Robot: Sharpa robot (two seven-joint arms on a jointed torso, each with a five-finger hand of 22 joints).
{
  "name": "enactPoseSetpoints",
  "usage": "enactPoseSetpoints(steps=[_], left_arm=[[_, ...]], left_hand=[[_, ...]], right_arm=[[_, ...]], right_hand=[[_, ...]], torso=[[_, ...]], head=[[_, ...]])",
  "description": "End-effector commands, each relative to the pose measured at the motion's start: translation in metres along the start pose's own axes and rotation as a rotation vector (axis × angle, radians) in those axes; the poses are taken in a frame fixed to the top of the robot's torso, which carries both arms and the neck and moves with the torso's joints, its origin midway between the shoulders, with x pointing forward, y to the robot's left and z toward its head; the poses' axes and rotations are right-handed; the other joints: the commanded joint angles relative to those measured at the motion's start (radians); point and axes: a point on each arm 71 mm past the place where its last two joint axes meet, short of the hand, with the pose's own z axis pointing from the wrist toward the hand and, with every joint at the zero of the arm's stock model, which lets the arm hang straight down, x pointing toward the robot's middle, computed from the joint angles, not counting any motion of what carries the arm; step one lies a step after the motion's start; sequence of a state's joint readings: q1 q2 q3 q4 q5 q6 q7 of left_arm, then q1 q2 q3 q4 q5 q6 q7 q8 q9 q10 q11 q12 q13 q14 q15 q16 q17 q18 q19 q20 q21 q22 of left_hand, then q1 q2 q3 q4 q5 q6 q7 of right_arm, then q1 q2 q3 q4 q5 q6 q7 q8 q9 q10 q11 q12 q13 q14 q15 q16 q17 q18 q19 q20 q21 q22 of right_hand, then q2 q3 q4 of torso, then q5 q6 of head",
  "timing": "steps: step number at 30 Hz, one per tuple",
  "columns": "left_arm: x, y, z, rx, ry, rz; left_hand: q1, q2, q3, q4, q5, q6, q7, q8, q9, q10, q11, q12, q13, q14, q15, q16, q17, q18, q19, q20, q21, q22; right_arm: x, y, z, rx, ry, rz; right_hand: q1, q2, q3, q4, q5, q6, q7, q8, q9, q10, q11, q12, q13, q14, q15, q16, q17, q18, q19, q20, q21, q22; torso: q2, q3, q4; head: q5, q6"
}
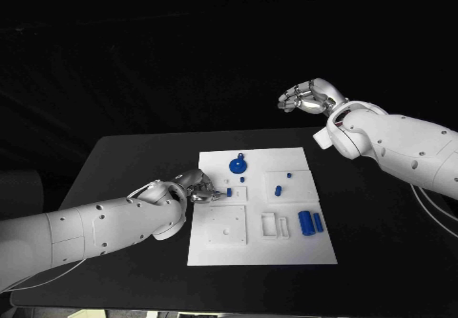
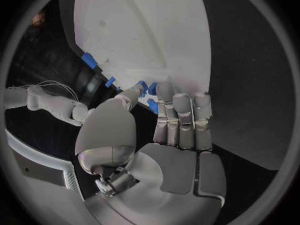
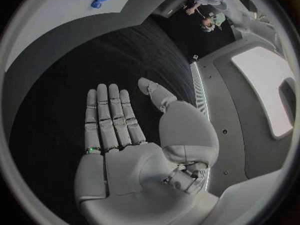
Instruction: Assemble the parts on the task board
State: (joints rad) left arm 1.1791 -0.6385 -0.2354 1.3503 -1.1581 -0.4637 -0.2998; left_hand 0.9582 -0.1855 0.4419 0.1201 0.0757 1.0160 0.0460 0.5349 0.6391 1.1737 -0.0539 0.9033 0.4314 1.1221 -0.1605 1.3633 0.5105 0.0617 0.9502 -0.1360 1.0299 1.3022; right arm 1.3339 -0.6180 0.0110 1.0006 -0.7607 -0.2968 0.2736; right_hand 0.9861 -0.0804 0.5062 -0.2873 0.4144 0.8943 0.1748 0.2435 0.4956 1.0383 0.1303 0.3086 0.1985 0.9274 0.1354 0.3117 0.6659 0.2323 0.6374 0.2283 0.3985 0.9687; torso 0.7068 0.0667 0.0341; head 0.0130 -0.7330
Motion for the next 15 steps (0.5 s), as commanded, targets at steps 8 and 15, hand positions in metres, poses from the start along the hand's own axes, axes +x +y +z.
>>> enactPoseSetpoints(steps=[8,15], left_arm=[[0.0133,-0.0003,0.0019,-0.03,0.111,0.018],[0.0145,-0.0004,0.0028,-0.037,0.126,0.017]], left_hand=[[0.049,0.032,-0.051,-0.019,0.071,-0.008,0.001,0.015,-0.037,-0.007,-0.005,0.012,-0.004,-0.006,-0.002,0.009,-0.003,0.014,-0.008,-0.115,0.004,0.006],[0.056,0.053,-0.065,-0.021,0.091,-0.004,-0.001,0.021,-0.043,-0.003,-0.007,0.017,-0.004,-0.003,-0.004,0.014,-0.002,0.013,-0.005,-0.116,0.005,0.009]], right_arm=[[0.0018,0.0021,0.0005,-0.009,0.0,0.006],[0.0017,0.0021,0.0004,-0.009,0.001,0.006]], right_hand=[[0.01,0.002,-0.005,-0.001,0.005,-0.007,0.002,0.005,-0.001,0.005,0.001,-0.005,-0.002,0.006,0.002,-0.004,-0.002,0.013,0.002,0.006,-0.004,0.001],[0.01,0.002,-0.005,-0.001,0.005,-0.007,0.002,0.005,-0.002,0.005,0.001,-0.005,-0.002,0.006,0.002,-0.004,-0.002,0.013,0.002,0.006,-0.004,0.001]], torso=[[0.0,0.0008,-0.0013],[0.0,0.0013,0.0002]], head=[[0.001,0.0],[-0.001,-0.002]])
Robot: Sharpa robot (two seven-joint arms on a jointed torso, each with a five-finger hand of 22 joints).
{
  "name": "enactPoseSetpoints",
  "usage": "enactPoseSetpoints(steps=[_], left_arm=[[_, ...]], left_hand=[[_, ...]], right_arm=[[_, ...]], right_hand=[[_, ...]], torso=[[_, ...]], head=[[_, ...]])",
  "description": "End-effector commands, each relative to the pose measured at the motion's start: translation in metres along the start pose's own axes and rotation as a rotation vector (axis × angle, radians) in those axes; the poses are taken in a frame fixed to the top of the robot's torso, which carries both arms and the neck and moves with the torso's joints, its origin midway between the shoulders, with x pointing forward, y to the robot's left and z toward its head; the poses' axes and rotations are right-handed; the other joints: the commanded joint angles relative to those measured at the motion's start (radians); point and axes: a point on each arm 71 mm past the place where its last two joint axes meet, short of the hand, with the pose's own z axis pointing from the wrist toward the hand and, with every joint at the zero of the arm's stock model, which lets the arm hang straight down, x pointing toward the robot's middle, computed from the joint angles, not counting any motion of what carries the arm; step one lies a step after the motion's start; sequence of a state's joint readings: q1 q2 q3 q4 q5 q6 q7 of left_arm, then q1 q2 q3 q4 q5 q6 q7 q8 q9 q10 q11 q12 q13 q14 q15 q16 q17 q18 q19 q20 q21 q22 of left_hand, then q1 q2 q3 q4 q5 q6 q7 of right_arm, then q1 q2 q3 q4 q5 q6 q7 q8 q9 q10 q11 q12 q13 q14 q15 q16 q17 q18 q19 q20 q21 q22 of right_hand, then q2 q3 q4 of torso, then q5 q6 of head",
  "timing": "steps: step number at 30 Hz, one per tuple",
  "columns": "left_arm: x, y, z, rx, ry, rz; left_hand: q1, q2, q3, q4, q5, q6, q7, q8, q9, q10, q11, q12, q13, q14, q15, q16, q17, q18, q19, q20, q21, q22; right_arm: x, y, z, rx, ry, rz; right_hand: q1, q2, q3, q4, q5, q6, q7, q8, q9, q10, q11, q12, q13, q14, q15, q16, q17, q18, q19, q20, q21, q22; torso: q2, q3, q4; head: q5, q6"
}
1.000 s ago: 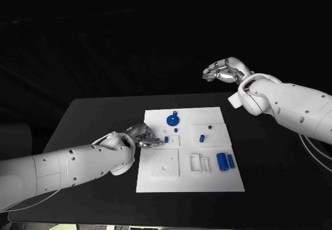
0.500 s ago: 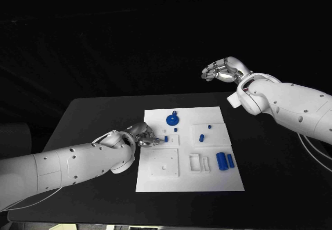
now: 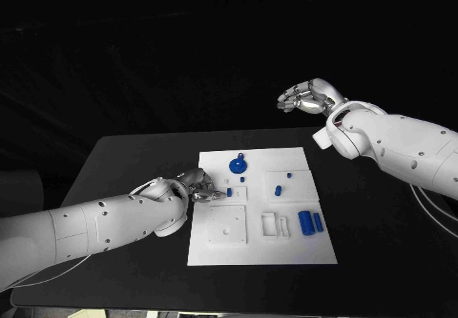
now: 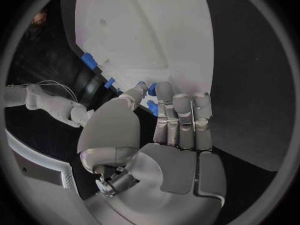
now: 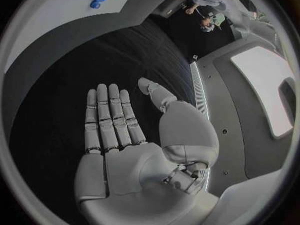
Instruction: Assemble the parts on the task board
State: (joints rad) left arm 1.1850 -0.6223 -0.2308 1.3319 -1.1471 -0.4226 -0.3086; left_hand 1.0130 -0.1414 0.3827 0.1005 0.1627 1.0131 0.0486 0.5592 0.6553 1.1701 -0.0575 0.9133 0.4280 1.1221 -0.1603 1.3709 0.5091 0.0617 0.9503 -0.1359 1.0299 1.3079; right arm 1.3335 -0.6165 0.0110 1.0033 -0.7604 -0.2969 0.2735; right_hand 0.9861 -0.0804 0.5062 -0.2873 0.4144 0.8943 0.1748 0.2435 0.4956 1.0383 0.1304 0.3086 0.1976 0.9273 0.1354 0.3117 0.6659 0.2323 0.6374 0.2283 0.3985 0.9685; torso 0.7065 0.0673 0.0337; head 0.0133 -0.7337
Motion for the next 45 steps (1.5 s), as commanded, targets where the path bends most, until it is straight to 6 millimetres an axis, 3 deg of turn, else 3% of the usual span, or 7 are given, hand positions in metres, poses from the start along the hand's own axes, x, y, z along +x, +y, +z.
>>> enactPoseSetpoints(steps=[1,16,22,35,36,38,45], left_arm=[[0.016,0.003,-0.001,-0.027,0.098,0.013],[0.017,0.002,-0.002,-0.035,0.119,-0.007],[0.018,0.0,-0.002,-0.032,0.124,-0.024],[0.015,0.0,-0.005,-0.032,0.112,-0.042],[0.014,-0.001,-0.005,-0.03,0.112,-0.043],[0.012,-0.001,-0.005,-0.029,0.11,-0.044],[0.008,0.0,-0.007,-0.03,0.109,-0.052]], left_hand=[[0.002,0.01,-0.007,-0.001,0.004,-0.001,-0.004,-0.003,-0.06,0.001,-0.003,0.007,-0.001,-0.003,-0.004,0.007,-0.001,0.013,-0.005,-0.116,0.005,0.003],[0.031,0.064,-0.03,-0.053,0.091,-0.002,-0.004,0.007,-0.077,0.0,-0.004,0.011,-0.005,-0.006,-0.005,0.013,-0.002,0.011,-0.008,-0.116,0.006,0.011],[-0.011,0.153,0.026,-0.304,0.335,-0.005,0.001,0.015,-0.096,0.003,-0.003,0.012,-0.012,-0.008,0.002,0.018,-0.005,0.002,-0.007,-0.111,0.009,0.014],[-0.09,0.193,0.095,-0.388,0.362,-0.003,0.0,0.026,-0.108,0.008,0.001,0.011,-0.019,-0.003,0.0,0.018,-0.01,-0.001,0.006,-0.113,0.009,0.012],[-0.09,0.191,0.106,-0.388,0.357,-0.003,0.0,0.027,-0.109,0.007,0.001,0.011,-0.019,-0.003,0.0,0.018,-0.011,0.0,0.007,-0.113,0.009,0.012],[-0.048,0.078,0.404,-0.286,0.018,0.0,-0.003,0.031,-0.114,0.014,0.002,0.008,-0.023,0.002,-0.002,0.017,-0.014,-0.001,0.019,-0.112,0.002,0.003],[-0.069,0.07,0.452,-0.28,0.009,0.0,-0.001,0.036,-0.117,0.016,0.0,0.009,-0.024,0.007,-0.002,0.016,-0.016,-0.001,0.027,-0.115,0.01,0.01]], right_arm=[[0.0,0.001,0.0,-0.007,-0.002,0.004],[-0.001,0.0,-0.001,-0.005,-0.002,0.004],[0.0,0.0,-0.001,-0.005,-0.001,0.004],[0.0,-0.002,-0.001,0.001,-0.001,0.004],[0.0,-0.002,-0.001,0.001,-0.001,0.004],[0.0,-0.003,-0.001,0.002,-0.001,0.004],[0.0,-0.003,-0.002,0.004,0.0,0.005]], right_hand=[[0.01,0.002,-0.005,-0.001,0.005,-0.007,0.002,0.005,-0.002,0.005,0.001,-0.005,-0.001,0.006,0.002,-0.004,-0.002,0.013,0.002,0.006,-0.004,0.001],[0.01,0.002,-0.005,-0.001,0.005,-0.008,0.002,0.006,-0.002,0.006,0.001,-0.005,-0.002,0.006,0.002,-0.004,-0.002,0.013,0.002,0.006,-0.004,0.002],[0.011,0.002,-0.005,-0.001,0.005,-0.008,0.002,0.006,-0.002,0.006,0.001,-0.006,-0.002,0.006,0.002,-0.004,-0.002,0.013,0.002,0.006,-0.005,0.002],[0.01,0.001,-0.005,-0.001,0.006,-0.008,0.002,0.006,-0.003,0.006,0.001,-0.006,-0.002,0.006,0.002,-0.004,-0.002,0.014,0.002,0.006,-0.005,0.002],[0.01,0.001,-0.005,-0.001,0.006,-0.008,0.002,0.006,-0.003,0.006,0.001,-0.006,-0.003,0.006,0.002,-0.004,-0.002,0.014,0.002,0.006,-0.005,0.002],[0.01,0.001,-0.005,-0.001,0.006,-0.008,0.002,0.006,-0.003,0.006,0.001,-0.006,-0.003,0.006,0.002,-0.004,-0.002,0.014,0.001,0.006,-0.005,0.002],[0.011,0.001,-0.006,-0.001,0.006,-0.008,0.002,0.006,-0.003,0.006,0.001,-0.006,-0.003,0.006,0.002,-0.004,-0.002,0.014,0.001,0.007,-0.005,0.002]], torso=[[0.0,0.0007,0.0006],[0.0,0.0007,0.0004],[0.0,0.0007,0.0009],[0.0,0.0007,0.0007],[0.0,0.0006,0.0007],[0.0,0.0009,0.0011],[0.0,0.0008,0.0005]], head=[[-0.002,-0.001],[-0.004,-0.001],[-0.004,-0.001],[-0.005,0.001],[-0.005,0.0],[-0.006,0.0],[-0.007,0.0]])
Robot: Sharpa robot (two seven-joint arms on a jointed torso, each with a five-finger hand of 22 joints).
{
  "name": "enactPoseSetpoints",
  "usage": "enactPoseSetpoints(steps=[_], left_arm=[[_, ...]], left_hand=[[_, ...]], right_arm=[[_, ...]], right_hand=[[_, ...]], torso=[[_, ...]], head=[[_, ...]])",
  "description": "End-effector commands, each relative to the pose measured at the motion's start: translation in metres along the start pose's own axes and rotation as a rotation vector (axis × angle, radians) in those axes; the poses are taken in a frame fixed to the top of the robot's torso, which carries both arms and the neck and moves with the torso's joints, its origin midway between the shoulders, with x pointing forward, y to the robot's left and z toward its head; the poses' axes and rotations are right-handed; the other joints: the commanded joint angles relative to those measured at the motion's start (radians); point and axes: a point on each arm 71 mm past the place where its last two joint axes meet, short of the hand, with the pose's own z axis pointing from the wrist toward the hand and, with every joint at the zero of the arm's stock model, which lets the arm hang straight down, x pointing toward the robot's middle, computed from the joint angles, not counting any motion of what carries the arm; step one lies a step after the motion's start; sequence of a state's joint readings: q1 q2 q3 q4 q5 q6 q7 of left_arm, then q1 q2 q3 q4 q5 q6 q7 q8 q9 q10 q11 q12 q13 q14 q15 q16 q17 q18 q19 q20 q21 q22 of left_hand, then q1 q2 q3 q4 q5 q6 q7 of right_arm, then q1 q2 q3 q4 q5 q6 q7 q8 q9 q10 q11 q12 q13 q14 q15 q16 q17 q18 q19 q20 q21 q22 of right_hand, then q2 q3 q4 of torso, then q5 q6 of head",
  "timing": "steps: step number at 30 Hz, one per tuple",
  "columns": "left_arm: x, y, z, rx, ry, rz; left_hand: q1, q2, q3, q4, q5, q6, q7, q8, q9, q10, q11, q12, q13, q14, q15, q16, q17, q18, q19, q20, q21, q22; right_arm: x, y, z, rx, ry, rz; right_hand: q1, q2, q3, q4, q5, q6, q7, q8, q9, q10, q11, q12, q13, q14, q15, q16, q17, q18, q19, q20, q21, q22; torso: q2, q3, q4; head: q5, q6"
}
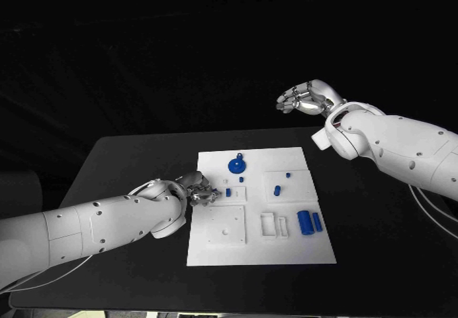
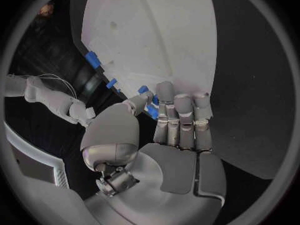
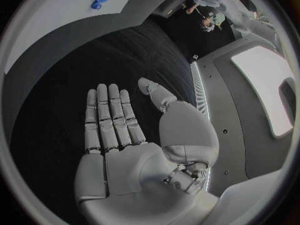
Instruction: Assemble the parts on the task board
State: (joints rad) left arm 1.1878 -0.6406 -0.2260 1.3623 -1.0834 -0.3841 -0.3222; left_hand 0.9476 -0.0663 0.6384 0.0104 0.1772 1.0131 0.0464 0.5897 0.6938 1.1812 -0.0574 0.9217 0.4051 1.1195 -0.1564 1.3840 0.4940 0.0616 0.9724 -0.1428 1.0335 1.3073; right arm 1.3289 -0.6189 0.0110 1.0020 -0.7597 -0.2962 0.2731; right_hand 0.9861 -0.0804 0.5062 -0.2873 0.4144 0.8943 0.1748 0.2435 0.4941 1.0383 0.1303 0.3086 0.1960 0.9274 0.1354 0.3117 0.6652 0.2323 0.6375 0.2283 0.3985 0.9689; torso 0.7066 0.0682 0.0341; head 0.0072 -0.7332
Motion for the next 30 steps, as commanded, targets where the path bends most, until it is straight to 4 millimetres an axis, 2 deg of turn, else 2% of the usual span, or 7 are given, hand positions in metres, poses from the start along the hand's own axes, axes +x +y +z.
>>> enactPoseSetpoints(steps=[1,13,23,27,30], left_arm=[[0.006,0.0,-0.002,-0.003,0.053,-0.003],[-0.01,-0.004,-0.005,0.022,0.048,-0.057],[-0.015,0.0,-0.008,0.061,0.081,-0.133],[-0.018,0.002,-0.008,0.083,0.113,-0.206],[-0.023,0.002,-0.009,0.118,0.134,-0.25]], left_hand=[[-0.005,-0.004,0.198,-0.19,-0.007,0.0,0.001,0.005,-0.155,0.004,0.0,0.001,-0.002,0.01,-0.006,0.003,-0.001,0.0,0.005,-0.109,0.007,0.011],[-0.01,-0.001,0.207,-0.195,-0.016,-0.001,0.002,0.006,-0.157,0.002,0.0,0.0,-0.002,0.008,-0.005,0.002,-0.003,-0.001,0.003,-0.108,0.007,0.012],[-0.017,0.009,0.213,-0.201,-0.026,-0.005,0.004,0.004,-0.16,-0.003,0.003,-0.002,-0.004,0.003,-0.002,-0.001,-0.004,-0.002,-0.002,-0.107,0.005,0.013],[-0.026,0.025,0.215,-0.212,-0.035,0.002,0.004,0.002,-0.154,-0.006,0.003,-0.003,-0.005,-0.001,-0.002,-0.001,-0.005,-0.003,-0.006,-0.105,0.004,0.014],[-0.07,0.065,0.211,-0.248,-0.034,0.004,0.007,-0.012,-0.137,-0.01,0.002,-0.001,-0.004,-0.006,0.001,0.001,-0.005,-0.005,-0.014,-0.104,0.004,0.016]], right_arm=[[-0.001,0.0,0.0,-0.003,0.0,0.004],[-0.001,-0.002,-0.001,0.0,-0.001,0.003],[0.0,-0.002,-0.001,0.001,0.004,0.005],[0.001,-0.001,-0.002,0.001,0.011,0.007],[0.003,0.0,-0.003,-0.001,0.019,0.008]], right_hand=[[0.011,0.001,-0.006,-0.001,0.006,-0.008,0.002,0.006,-0.002,0.006,0.001,-0.006,-0.001,0.006,0.002,-0.004,-0.002,0.014,0.001,0.007,-0.005,0.002],[0.011,0.001,-0.006,-0.001,0.006,-0.008,0.002,0.006,-0.002,0.006,0.001,-0.007,-0.002,0.006,0.002,-0.005,-0.002,0.014,0.001,0.007,-0.005,0.002],[0.011,0.001,-0.006,-0.001,0.005,-0.008,0.002,0.006,-0.002,0.006,0.001,-0.007,-0.003,0.006,0.002,-0.005,-0.002,0.014,0.001,0.007,-0.006,0.002],[0.012,0.001,-0.005,-0.002,0.005,-0.008,0.002,0.007,-0.003,0.007,0.001,-0.007,-0.003,0.006,0.002,-0.005,-0.002,0.015,0.001,0.007,-0.006,0.002],[0.013,0.002,-0.005,-0.002,0.005,-0.008,0.002,0.007,-0.003,0.007,0.001,-0.008,-0.003,0.006,0.002,-0.005,-0.002,0.015,0.001,0.007,-0.006,0.002]], torso=[[0.0,-0.0001,0.0001],[-0.001,-0.0007,0.0013],[0.0,-0.0012,0.0006],[0.0,-0.0011,0.0002],[0.0,-0.0009,0.0002]], head=[[-0.001,-0.001],[0.001,0.0],[0.003,0.004],[0.002,0.006],[0.004,0.008]])
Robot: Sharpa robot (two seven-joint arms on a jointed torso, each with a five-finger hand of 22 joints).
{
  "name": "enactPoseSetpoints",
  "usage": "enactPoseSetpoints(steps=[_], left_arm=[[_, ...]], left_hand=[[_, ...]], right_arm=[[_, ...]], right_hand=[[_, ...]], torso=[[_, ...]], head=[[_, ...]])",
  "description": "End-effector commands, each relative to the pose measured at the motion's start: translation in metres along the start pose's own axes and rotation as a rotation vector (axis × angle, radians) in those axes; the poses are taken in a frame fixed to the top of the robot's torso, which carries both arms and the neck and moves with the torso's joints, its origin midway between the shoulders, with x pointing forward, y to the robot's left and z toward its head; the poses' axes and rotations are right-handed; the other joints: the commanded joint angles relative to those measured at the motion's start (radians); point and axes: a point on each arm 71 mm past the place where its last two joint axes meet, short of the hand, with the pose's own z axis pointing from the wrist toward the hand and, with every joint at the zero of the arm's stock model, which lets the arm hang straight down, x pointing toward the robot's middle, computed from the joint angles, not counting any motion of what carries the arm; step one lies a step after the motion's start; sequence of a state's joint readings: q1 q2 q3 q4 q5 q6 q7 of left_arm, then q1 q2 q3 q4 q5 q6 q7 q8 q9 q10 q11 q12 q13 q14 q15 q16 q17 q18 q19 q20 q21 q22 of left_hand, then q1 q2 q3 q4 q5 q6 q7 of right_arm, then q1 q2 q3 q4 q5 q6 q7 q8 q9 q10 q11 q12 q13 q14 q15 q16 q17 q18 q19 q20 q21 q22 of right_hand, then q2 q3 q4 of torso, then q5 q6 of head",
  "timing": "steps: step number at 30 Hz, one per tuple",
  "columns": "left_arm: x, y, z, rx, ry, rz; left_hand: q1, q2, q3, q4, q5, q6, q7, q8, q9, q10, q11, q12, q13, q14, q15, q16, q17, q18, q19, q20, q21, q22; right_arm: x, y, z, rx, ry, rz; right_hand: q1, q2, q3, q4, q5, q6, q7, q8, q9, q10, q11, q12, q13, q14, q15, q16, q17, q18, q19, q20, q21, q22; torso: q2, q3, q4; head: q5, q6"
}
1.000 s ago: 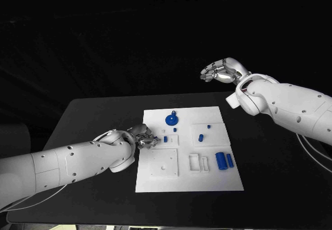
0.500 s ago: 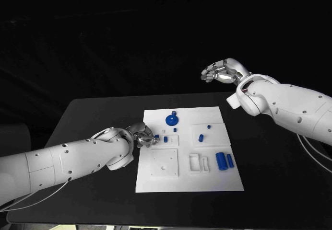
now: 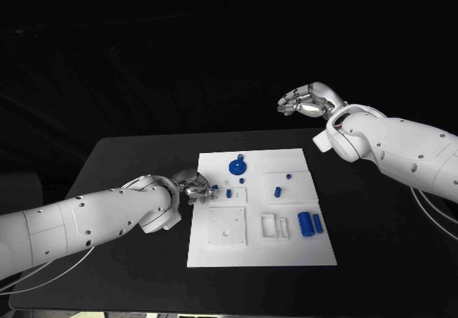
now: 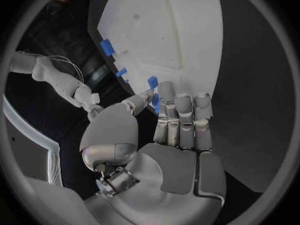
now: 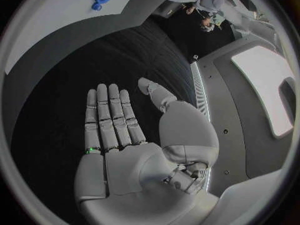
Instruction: Assemble the parts on the task board
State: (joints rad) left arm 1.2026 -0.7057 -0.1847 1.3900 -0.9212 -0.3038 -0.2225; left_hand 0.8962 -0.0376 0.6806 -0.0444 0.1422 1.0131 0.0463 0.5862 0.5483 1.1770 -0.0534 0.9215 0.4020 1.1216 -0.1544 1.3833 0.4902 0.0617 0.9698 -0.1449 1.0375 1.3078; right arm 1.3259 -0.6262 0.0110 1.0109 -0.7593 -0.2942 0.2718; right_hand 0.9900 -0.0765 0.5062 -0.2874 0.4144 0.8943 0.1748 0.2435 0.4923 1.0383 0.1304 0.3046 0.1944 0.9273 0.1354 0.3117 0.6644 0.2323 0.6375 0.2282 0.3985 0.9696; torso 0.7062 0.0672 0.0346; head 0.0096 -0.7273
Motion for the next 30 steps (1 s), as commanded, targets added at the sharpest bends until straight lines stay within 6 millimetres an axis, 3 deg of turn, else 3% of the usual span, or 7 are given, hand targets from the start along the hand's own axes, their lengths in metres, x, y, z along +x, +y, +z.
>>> enactPoseSetpoints(steps=[1,6,14,30], left_arm=[[0.0,-0.006,-0.001,0.09,0.088,-0.119],[-0.005,-0.007,-0.004,0.149,0.126,-0.185],[-0.007,-0.006,-0.007,0.217,0.23,-0.387],[-0.005,-0.012,-0.013,0.315,0.358,-0.588]], left_hand=[[-0.03,0.046,0.169,-0.201,0.0,0.003,0.006,-0.012,0.012,-0.008,0.001,-0.001,-0.001,-0.01,-0.001,0.002,-0.001,-0.006,-0.012,-0.101,-0.001,0.015],[-0.068,0.075,0.173,-0.221,-0.001,0.003,0.007,-0.02,0.034,-0.014,0.002,0.004,0.001,-0.015,0.0,0.006,0.0,-0.006,-0.015,-0.101,0.0,0.016],[-0.11,0.107,0.176,-0.24,-0.006,-0.002,0.008,-0.028,0.072,-0.026,0.004,0.011,0.005,-0.029,0.002,0.018,0.004,-0.008,-0.025,-0.099,0.003,0.018],[-0.183,0.163,0.177,-0.243,-0.003,-0.026,0.014,-0.033,0.166,-0.061,0.013,0.029,0.011,-0.072,0.01,0.046,0.008,-0.012,-0.06,-0.093,0.012,0.02]], right_arm=[[0.003,0.002,-0.001,-0.005,0.02,0.006],[0.011,0.005,-0.005,-0.016,0.061,-0.021],[0.04,0.02,-0.016,-0.084,0.202,-0.148],[0.09,0.045,-0.039,-0.203,0.37,-0.282]], right_hand=[[0.01,-0.002,-0.005,-0.002,0.005,-0.008,0.002,0.007,-0.001,0.007,0.001,-0.004,-0.001,0.006,0.002,-0.005,-0.001,0.015,0.001,0.007,-0.006,0.001],[0.013,0.0,-0.003,-0.002,0.005,-0.007,0.001,0.007,-0.001,0.007,0.0,-0.004,-0.002,0.006,0.001,-0.005,-0.001,0.015,0.001,0.007,-0.006,0.002],[0.034,-0.002,0.004,-0.004,0.006,-0.002,-0.001,0.012,-0.003,0.016,-0.003,-0.002,-0.003,0.012,0.0,-0.002,0.0,0.019,0.006,0.008,-0.003,0.005],[0.071,-0.01,0.0,-0.005,0.002,0.008,-0.008,0.022,-0.006,0.056,-0.02,0.018,0.006,0.045,-0.015,0.02,0.014,0.029,0.041,0.008,0.01,0.012]], torso=[[0.0,0.0001,0.0002],[0.0,-0.0004,0.0017],[0.0,-0.0007,-0.0008],[0.0,-0.001,0.0]], head=[[0.002,0.004],[0.003,0.009],[0.006,0.019],[0.007,0.038]])
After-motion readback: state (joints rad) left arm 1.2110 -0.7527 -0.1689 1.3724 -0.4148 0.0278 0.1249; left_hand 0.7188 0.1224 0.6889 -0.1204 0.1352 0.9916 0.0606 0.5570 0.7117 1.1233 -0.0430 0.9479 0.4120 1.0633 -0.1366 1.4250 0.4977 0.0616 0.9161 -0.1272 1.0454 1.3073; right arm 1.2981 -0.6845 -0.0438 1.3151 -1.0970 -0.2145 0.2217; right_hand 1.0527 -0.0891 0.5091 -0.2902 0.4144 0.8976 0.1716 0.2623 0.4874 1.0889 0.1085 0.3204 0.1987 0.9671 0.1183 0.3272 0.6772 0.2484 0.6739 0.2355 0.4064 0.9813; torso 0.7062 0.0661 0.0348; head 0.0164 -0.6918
